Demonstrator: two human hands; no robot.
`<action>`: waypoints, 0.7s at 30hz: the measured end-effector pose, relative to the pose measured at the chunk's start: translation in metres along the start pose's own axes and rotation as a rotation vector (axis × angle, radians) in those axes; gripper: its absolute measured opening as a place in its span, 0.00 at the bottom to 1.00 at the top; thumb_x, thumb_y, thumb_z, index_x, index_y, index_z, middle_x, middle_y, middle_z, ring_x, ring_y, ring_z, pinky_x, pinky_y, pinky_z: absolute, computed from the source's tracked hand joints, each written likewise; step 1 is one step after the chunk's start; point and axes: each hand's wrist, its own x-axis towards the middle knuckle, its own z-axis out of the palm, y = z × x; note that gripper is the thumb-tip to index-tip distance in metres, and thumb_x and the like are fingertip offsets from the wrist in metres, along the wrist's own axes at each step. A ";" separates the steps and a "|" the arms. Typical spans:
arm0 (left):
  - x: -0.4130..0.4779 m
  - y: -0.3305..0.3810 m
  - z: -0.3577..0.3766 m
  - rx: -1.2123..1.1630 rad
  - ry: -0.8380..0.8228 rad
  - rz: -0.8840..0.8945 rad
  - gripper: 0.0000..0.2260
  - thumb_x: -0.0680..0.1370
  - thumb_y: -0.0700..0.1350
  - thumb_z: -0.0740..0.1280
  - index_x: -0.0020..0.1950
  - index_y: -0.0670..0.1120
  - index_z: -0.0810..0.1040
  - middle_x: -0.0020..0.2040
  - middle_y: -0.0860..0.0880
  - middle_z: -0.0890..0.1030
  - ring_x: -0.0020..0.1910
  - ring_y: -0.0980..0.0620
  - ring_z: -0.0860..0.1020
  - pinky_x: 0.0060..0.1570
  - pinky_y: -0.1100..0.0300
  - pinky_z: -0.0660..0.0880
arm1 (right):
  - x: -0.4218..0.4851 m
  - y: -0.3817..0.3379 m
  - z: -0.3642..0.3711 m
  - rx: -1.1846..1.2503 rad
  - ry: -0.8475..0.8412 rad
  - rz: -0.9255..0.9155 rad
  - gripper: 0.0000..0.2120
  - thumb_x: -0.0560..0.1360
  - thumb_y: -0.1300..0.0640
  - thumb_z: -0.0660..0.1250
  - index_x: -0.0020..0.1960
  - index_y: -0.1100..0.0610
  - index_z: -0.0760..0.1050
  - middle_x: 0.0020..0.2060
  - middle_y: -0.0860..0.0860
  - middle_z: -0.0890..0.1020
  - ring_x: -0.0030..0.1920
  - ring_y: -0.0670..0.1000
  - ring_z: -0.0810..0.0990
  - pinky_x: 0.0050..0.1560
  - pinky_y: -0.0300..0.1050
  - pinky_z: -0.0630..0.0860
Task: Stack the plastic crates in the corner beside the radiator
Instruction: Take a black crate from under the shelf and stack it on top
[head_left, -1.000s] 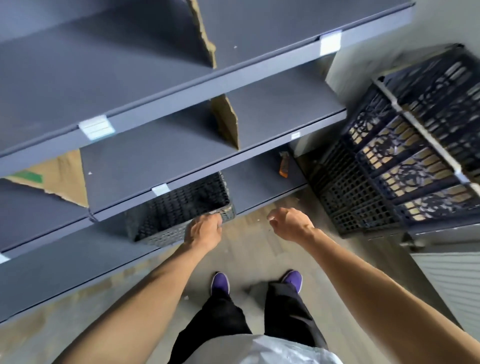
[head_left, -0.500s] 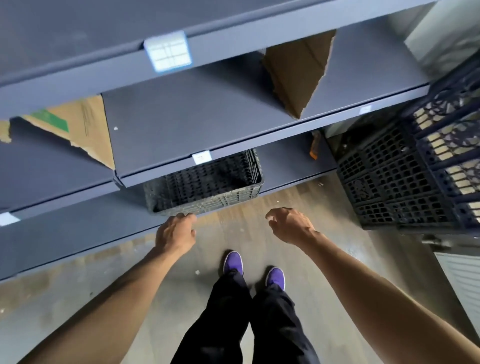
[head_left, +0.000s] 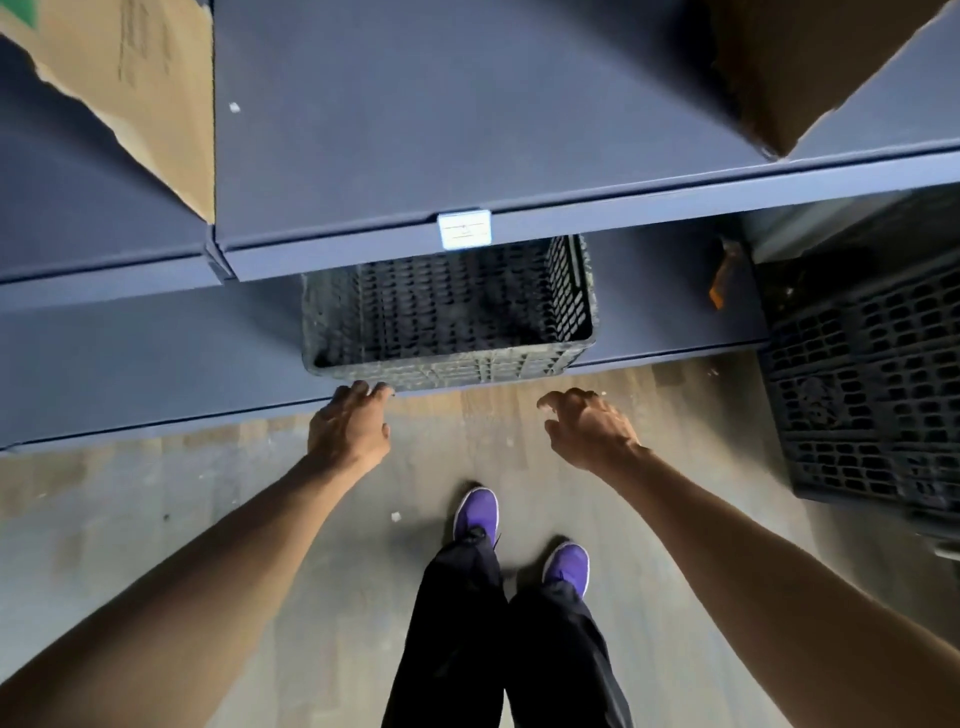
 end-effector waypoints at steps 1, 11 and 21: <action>0.009 0.003 0.009 -0.009 0.029 0.008 0.22 0.78 0.45 0.65 0.72 0.52 0.68 0.66 0.50 0.73 0.65 0.47 0.70 0.55 0.53 0.73 | 0.011 -0.001 0.006 -0.008 0.009 -0.013 0.20 0.78 0.51 0.60 0.70 0.49 0.72 0.67 0.53 0.76 0.65 0.57 0.74 0.61 0.49 0.73; 0.096 0.023 0.082 0.029 0.189 0.115 0.33 0.71 0.43 0.71 0.75 0.52 0.63 0.65 0.50 0.73 0.64 0.47 0.71 0.63 0.53 0.70 | 0.102 0.001 0.046 -0.122 0.239 -0.180 0.30 0.76 0.57 0.64 0.76 0.50 0.60 0.72 0.52 0.66 0.69 0.57 0.65 0.67 0.52 0.68; 0.143 0.024 0.096 0.095 0.167 0.078 0.18 0.72 0.41 0.70 0.61 0.50 0.73 0.56 0.51 0.73 0.60 0.48 0.69 0.57 0.55 0.67 | 0.151 0.002 0.071 -0.419 0.106 -0.086 0.37 0.77 0.56 0.60 0.80 0.52 0.45 0.79 0.57 0.50 0.77 0.60 0.52 0.76 0.56 0.49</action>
